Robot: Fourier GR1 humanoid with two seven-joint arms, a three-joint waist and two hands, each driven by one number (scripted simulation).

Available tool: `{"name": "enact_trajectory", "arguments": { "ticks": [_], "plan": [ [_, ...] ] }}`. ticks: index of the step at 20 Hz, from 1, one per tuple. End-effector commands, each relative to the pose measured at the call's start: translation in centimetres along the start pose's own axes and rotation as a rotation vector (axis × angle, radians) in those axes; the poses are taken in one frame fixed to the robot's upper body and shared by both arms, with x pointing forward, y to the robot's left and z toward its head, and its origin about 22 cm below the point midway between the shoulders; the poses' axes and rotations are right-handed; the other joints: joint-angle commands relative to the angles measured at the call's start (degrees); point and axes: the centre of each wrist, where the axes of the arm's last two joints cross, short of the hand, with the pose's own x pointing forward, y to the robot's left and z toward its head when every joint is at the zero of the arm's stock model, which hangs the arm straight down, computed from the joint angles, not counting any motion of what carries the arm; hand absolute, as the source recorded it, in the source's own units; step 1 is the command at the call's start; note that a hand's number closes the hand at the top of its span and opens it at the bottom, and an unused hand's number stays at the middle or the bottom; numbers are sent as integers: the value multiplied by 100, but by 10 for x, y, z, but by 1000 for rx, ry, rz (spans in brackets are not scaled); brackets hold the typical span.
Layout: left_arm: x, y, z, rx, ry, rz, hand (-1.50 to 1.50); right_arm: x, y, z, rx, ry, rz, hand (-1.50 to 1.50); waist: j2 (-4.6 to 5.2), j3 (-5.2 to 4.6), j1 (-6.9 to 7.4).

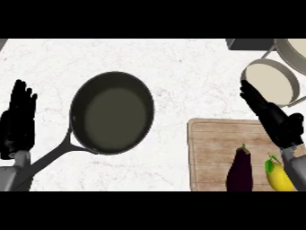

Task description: Pick the lemon from the cutting board and place it in the tiered basket

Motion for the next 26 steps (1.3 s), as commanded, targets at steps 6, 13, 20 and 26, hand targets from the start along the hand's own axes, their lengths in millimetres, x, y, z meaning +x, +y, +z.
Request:
{"name": "enact_trajectory", "arguments": {
  "ticks": [6, 13, 20, 26],
  "plan": [
    [-78, 17, 55, -107, 205, -218, 0, 88, -116, 34, -446, -396, 262, 150, -341, 144, -542],
    [-89, 1, 73, -185, 221, -171, 0, 15, -148, 115, -1099, -216, 18, -150, -275, 158, -447],
    [-94, -7, 83, -210, 201, -179, 0, 22, -90, 188, -782, 17, 142, -150, -232, 132, -270],
    [-85, -13, 74, -217, 197, -186, 0, 70, -79, 199, -535, 256, 412, -150, -197, 103, -213]
  ]
}}
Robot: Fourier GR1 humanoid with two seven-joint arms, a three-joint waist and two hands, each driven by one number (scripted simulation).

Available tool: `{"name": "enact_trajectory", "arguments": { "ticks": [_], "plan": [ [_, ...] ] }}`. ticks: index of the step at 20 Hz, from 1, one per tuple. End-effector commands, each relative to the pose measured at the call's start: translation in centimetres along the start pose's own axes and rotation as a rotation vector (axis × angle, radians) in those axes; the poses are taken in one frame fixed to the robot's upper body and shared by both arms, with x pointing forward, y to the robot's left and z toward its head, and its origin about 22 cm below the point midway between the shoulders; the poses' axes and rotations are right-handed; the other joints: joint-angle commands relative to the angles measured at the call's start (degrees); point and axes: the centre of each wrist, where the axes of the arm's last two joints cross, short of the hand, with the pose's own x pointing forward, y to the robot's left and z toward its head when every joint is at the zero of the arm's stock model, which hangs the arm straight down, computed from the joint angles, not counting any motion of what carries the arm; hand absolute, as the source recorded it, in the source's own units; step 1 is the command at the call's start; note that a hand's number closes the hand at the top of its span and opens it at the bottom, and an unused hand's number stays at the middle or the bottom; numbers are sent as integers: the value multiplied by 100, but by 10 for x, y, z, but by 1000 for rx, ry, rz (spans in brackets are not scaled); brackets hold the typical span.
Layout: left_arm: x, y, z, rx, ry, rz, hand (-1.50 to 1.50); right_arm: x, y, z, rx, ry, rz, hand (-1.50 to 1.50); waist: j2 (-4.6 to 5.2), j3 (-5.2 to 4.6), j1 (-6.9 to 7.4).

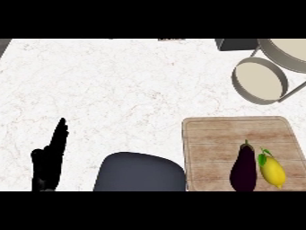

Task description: Pick the lemon from the cutting board and place it in the tiered basket

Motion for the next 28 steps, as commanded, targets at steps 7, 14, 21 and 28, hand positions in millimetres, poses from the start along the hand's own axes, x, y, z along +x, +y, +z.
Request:
{"name": "enact_trajectory", "arguments": {
  "ticks": [7, 14, 21, 28],
  "plan": [
    [-9, -7, 1, -31, 28, -5, 0, 62, 9, 42, 92, 166, 482, -150, 57, -15, 180],
    [8, -11, -7, -74, 2, -4, 0, 85, 43, 53, 8, 248, 558, -150, 83, 16, 435],
    [9, -32, -5, -77, 4, -17, 0, 62, 75, 56, 47, 304, 757, -150, 68, 23, 404],
    [12, -13, -9, -76, 8, -25, 0, 87, 106, 51, 100, 412, 816, -150, 63, 19, 424]
  ]
}}
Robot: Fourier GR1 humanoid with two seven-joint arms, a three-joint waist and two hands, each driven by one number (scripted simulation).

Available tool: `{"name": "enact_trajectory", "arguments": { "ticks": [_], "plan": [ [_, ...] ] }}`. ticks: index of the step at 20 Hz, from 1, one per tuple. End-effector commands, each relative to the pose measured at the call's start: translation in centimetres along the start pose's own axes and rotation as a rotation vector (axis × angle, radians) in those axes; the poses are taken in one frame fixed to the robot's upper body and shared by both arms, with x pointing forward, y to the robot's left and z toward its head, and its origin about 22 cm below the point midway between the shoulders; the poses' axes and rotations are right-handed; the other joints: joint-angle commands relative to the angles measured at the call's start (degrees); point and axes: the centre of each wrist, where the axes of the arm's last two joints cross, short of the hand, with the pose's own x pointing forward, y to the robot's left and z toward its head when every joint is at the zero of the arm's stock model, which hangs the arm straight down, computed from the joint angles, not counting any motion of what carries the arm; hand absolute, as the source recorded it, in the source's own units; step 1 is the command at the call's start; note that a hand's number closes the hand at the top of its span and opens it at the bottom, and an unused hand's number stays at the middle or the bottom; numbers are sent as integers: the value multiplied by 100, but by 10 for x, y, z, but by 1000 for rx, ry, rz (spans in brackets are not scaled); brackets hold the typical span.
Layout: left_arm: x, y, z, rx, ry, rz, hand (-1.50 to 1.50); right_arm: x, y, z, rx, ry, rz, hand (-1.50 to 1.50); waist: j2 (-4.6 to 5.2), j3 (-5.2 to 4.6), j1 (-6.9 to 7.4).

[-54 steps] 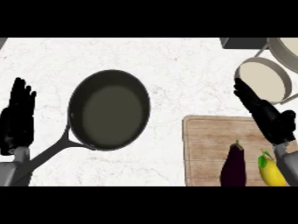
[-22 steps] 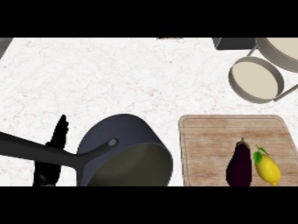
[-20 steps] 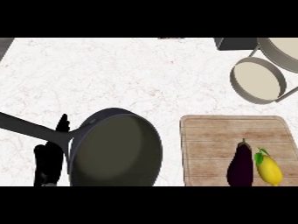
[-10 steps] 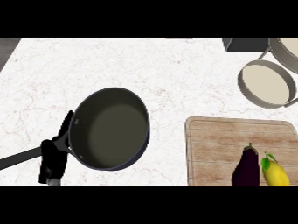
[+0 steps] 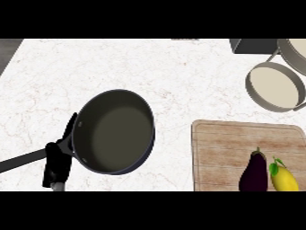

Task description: Pick the lemon from the cutting board and place it in the tiered basket

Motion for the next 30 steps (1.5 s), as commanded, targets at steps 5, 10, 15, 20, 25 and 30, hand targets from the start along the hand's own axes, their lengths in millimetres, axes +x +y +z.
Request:
{"name": "enact_trajectory", "arguments": {
  "ticks": [5, 10, 15, 20, 25, 30],
  "plan": [
    [-17, -8, -4, 6, 27, 2, 0, 47, 16, -10, 55, 59, 25, -150, 1, -9, -49],
    [-27, -2, 12, 4, 40, 1, 0, 43, 31, -25, 115, 123, 101, -150, 1, -11, -37],
    [-4, -5, -8, 21, 28, -1, 0, 30, 41, -31, 186, 166, 144, -150, -6, -6, -125],
    [-3, -3, -3, -6, 24, 10, 0, 54, 42, -52, 217, 174, 153, -150, 5, -5, -32],
    [-6, -6, 6, 6, 18, 4, 0, 41, 43, -45, 227, 174, 148, -150, -22, -3, -127],
    [-14, 9, 14, 3, 39, 0, 0, 56, 55, -68, 285, 203, 150, -150, -11, -4, -66]
  ]
}}
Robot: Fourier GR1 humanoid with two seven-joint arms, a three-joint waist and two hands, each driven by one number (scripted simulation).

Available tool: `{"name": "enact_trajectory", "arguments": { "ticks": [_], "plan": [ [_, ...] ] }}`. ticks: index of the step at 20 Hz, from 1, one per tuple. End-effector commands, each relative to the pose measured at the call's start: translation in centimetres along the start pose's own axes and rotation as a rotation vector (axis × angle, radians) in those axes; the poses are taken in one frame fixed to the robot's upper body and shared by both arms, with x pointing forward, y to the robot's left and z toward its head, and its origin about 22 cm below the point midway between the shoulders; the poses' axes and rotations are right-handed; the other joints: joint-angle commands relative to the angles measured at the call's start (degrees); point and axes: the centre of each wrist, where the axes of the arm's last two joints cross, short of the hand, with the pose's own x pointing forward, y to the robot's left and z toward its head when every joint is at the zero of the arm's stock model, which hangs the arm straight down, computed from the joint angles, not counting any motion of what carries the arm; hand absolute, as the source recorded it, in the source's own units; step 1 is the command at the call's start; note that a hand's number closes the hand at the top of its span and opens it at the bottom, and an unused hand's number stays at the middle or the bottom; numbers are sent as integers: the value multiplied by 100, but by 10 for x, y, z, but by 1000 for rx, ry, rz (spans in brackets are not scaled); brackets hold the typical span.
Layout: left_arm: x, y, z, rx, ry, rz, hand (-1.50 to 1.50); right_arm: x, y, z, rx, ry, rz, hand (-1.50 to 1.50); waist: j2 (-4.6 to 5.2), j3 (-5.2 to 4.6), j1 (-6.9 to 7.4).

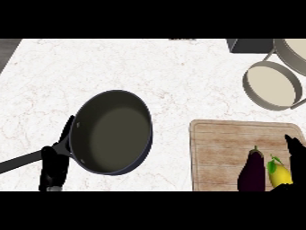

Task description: Pick the lemon from the cutting board and place it in the tiered basket

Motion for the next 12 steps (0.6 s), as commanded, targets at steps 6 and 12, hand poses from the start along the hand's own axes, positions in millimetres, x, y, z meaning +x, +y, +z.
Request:
{"name": "enact_trajectory", "arguments": {
  "ticks": [6, 12],
  "plan": [
    [-12, -8, 0, -8, 23, 16, 0, 5, -1, -3, 73, 145, 33, -150, 7, -12, -33],
    [-13, 5, 2, -11, 40, 10, 0, -19, 27, -29, 91, 125, -8, -150, 7, -7, -32]
  ]
}}
